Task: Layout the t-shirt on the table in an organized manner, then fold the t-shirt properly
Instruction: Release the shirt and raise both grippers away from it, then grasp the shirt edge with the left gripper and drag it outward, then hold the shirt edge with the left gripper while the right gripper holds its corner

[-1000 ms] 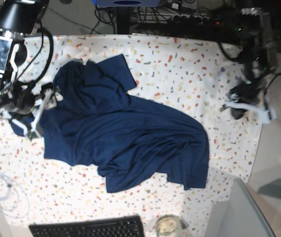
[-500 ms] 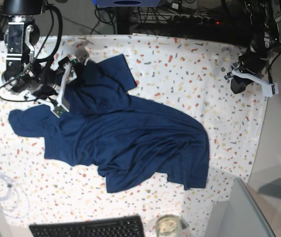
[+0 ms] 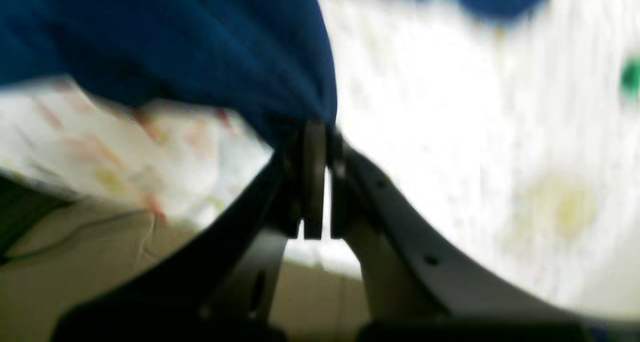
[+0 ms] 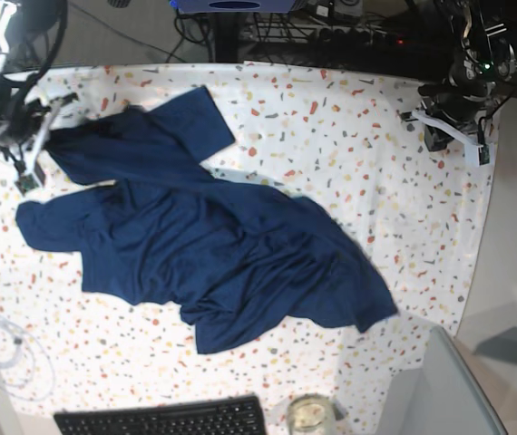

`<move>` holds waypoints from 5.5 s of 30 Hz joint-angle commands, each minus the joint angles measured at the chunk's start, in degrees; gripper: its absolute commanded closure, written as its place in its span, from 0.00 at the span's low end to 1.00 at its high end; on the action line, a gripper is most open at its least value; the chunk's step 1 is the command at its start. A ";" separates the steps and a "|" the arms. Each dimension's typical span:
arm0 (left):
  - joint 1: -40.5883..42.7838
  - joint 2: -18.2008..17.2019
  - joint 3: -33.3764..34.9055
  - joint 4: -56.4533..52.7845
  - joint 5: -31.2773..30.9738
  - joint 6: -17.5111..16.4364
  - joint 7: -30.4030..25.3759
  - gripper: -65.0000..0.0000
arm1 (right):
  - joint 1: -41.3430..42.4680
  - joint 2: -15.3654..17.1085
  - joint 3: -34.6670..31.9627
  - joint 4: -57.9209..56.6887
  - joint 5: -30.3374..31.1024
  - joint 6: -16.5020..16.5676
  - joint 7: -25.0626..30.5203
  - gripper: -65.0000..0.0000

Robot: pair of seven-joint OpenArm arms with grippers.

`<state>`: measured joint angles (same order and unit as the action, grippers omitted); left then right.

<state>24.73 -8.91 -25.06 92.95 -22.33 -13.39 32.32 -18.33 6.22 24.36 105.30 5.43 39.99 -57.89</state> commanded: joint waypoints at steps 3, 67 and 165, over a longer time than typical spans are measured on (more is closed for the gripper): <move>-0.86 -0.72 4.00 1.08 -0.05 -0.20 -1.33 1.00 | 0.09 0.42 0.48 0.42 0.77 0.01 -0.44 1.00; -39.72 6.31 -5.23 -35.58 -0.57 -0.20 -1.50 0.22 | 2.11 -1.08 1.71 4.99 0.41 0.01 -5.54 1.00; -29.87 0.51 -6.46 -25.91 -0.49 -0.20 4.30 0.04 | 4.22 -0.64 -0.67 5.08 0.41 0.01 -5.89 1.00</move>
<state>-4.45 -7.70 -31.40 65.91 -22.39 -13.26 37.63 -14.46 5.04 23.40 109.47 5.72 39.94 -64.16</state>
